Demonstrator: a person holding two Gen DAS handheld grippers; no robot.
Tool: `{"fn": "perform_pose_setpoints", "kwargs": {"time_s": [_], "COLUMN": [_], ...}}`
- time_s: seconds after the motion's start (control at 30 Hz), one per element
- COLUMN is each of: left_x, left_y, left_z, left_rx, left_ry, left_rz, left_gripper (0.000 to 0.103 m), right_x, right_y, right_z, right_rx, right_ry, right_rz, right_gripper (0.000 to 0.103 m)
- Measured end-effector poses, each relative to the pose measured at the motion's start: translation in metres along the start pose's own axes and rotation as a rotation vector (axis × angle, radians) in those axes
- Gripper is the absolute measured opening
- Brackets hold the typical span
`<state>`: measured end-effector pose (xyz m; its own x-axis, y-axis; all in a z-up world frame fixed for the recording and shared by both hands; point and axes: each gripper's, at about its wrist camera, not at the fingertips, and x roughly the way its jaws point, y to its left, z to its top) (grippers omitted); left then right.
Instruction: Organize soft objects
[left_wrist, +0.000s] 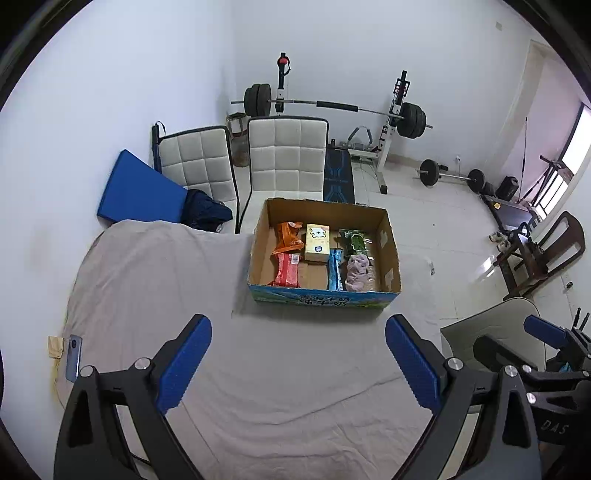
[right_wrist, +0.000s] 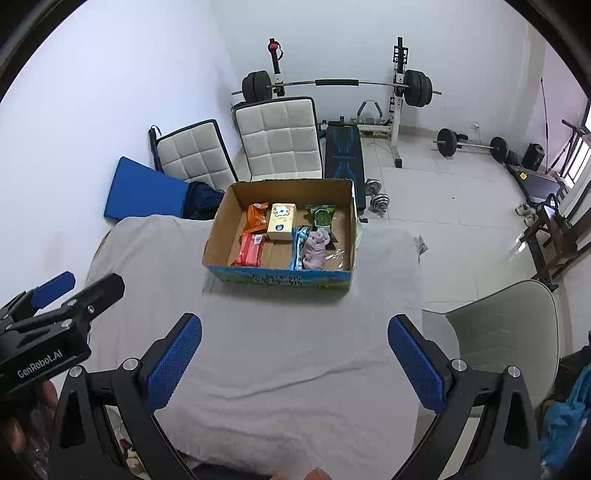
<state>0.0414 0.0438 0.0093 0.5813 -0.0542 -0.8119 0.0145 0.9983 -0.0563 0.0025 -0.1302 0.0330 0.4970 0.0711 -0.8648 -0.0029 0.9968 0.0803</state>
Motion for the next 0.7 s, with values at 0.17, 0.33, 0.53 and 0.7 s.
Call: {"fn": "perform_pose_setpoints", "kwargs": {"time_s": [0.17, 0.33, 0.53, 0.7], "left_x": [-0.014, -0.018, -0.006, 0.008], "left_y": [0.000, 0.000, 0.003, 0.006], "left_z": [-0.001, 0.002, 0.010, 0.020], "left_rx": [-0.003, -0.004, -0.006, -0.020], "left_ry": [-0.028, -0.063, -0.091, -0.111], "left_rz": [0.017, 0.022, 0.053, 0.063], "left_gripper": [0.097, 0.098, 0.103, 0.103], "right_x": [-0.022, -0.026, -0.021, -0.009], "right_y": [0.004, -0.001, -0.007, -0.007], "right_z": [-0.005, 0.007, 0.024, 0.037], "right_rx": [-0.017, -0.001, 0.016, 0.004], "right_ry": [-0.036, -0.095, -0.143, -0.164], "right_rz": [-0.021, -0.071, -0.095, -0.133], "right_gripper": [0.103, 0.103, 0.103, 0.103]}}
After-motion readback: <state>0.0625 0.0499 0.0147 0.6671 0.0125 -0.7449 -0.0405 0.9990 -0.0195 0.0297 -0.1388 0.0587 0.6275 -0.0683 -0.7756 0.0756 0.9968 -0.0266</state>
